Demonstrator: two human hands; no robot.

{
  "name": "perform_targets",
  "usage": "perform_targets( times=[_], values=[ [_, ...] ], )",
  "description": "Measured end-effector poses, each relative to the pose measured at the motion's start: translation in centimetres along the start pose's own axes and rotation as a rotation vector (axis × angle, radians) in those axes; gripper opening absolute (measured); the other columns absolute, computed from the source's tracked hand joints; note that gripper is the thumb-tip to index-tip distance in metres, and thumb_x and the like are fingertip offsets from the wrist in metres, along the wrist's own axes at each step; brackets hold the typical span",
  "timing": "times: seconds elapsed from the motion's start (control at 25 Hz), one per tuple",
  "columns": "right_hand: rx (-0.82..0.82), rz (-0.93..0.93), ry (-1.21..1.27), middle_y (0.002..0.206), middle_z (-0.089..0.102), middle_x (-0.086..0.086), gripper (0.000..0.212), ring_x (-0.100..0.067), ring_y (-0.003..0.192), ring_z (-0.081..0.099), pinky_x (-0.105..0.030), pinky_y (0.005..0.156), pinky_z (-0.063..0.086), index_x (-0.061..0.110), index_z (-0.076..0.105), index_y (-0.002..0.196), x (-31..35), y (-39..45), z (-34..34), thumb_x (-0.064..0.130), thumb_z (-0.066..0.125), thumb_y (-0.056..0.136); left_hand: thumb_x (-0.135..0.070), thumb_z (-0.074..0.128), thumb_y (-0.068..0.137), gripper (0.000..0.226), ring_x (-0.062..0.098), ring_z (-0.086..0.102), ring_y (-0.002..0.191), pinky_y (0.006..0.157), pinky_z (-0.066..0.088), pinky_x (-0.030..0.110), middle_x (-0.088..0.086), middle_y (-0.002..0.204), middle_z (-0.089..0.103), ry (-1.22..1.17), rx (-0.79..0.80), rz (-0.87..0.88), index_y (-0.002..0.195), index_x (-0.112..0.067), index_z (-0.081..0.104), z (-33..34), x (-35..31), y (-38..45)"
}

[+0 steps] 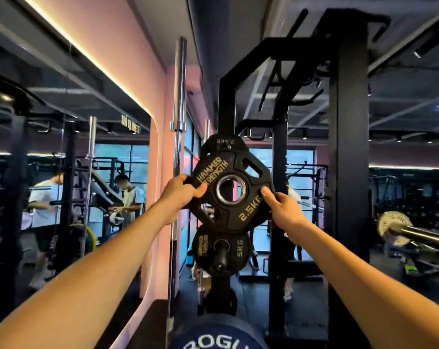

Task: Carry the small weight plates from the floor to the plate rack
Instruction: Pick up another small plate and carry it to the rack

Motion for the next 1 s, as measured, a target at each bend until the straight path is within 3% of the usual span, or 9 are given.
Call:
perform_targets(
  times=[0.04,0.16,0.28,0.4,0.56,0.64,0.84,0.92,1.0],
  values=[
    [-0.022,-0.032,-0.004,0.086,0.063,-0.011,0.048,-0.024,0.074,0.058,-0.039,0.069,0.052,0.004,0.061,0.092,1.6,1.5,-0.1,0.051,0.050,0.092,-0.012,0.072,0.083,0.013,0.023,0.064,0.083,0.076,0.052,0.031,0.002,0.085,0.068,0.002,-0.011,0.037,0.083,-0.020,0.061,-0.3,-1.6,1.4],
    [-0.049,-0.093,-0.005,0.088,0.061,-0.011,0.048,-0.022,0.072,0.055,-0.030,0.056,0.047,0.004,0.061,0.099,5.4,5.3,-0.1,0.049,0.048,0.093,-0.013,0.072,0.083,0.014,0.025,0.065,0.088,0.085,0.054,0.037,0.003,0.087,0.068,-0.013,-0.030,0.129,0.084,-0.020,0.061,-1.0,-5.1,5.7],
    [-0.077,-0.142,-0.020,0.093,0.061,-0.011,0.049,-0.023,0.078,0.056,-0.028,0.052,0.046,0.002,0.062,0.105,7.1,8.4,0.2,0.047,0.047,0.095,-0.013,0.073,0.081,0.015,0.026,0.067,0.089,0.084,0.055,0.037,0.007,0.094,0.070,-0.027,-0.020,0.160,0.090,-0.020,0.062,-1.3,-6.3,8.9],
    [-0.087,-0.138,-0.021,0.098,0.065,-0.014,0.048,-0.025,0.080,0.058,-0.026,0.050,0.044,0.005,0.063,0.103,6.8,11.8,1.1,0.050,0.047,0.094,-0.011,0.073,0.082,0.019,0.024,0.068,0.083,0.076,0.056,0.034,0.009,0.095,0.071,-0.049,-0.002,0.145,0.099,-0.014,0.064,-1.0,-5.9,11.9],
    [-0.109,-0.098,-0.069,0.084,0.059,-0.014,0.052,-0.024,0.057,0.051,-0.032,0.053,0.043,0.004,0.062,0.096,5.5,15.7,2.1,0.054,0.048,0.092,-0.010,0.071,0.084,0.021,0.018,0.064,0.073,0.062,0.051,0.028,0.006,0.090,0.068,-0.062,0.004,0.126,0.104,-0.011,0.063,0.1,-4.5,15.3],
    [-0.108,-0.091,-0.089,0.086,0.060,-0.015,0.054,-0.026,0.061,0.053,-0.030,0.051,0.044,0.001,0.062,0.099,4.9,17.4,2.6,0.053,0.048,0.092,-0.010,0.069,0.086,0.019,0.017,0.062,0.071,0.058,0.048,0.028,0.005,0.086,0.067,-0.077,0.008,0.098,0.102,-0.011,0.061,0.7,-3.7,16.9],
    [-0.099,-0.072,-0.169,0.100,0.066,-0.020,0.059,-0.028,0.074,0.061,-0.040,0.068,0.055,-0.002,0.063,0.106,2.5,21.0,4.5,0.053,0.047,0.093,-0.010,0.067,0.087,0.014,0.018,0.060,0.076,0.059,0.047,0.028,0.003,0.085,0.065,-0.054,0.016,0.076,0.097,-0.014,0.058,1.3,-1.2,20.5],
    [-0.092,-0.079,-0.189,0.096,0.068,-0.018,0.058,-0.030,0.071,0.065,-0.038,0.062,0.056,0.000,0.065,0.100,1.9,22.1,4.8,0.055,0.048,0.091,-0.009,0.068,0.086,0.020,0.019,0.061,0.079,0.061,0.050,0.030,0.003,0.088,0.065,-0.057,0.008,0.075,0.102,-0.013,0.057,1.4,-0.5,21.4],
    [-0.077,-0.074,-0.264,0.081,0.072,-0.014,0.055,-0.023,0.062,0.070,-0.026,0.044,0.053,0.005,0.066,0.087,1.5,23.3,4.4,0.057,0.052,0.088,-0.012,0.074,0.082,0.034,0.021,0.063,0.087,0.067,0.056,0.036,0.005,0.098,0.066,-0.008,-0.057,0.098,0.110,-0.013,0.055,1.7,0.5,23.1]
  ],
)
Point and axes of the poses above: each hand's wrist, its own y-axis towards the middle knuckle, its own z-axis out of the palm, x = y × z, the point moved 1 cm from there along y, towards the middle knuckle
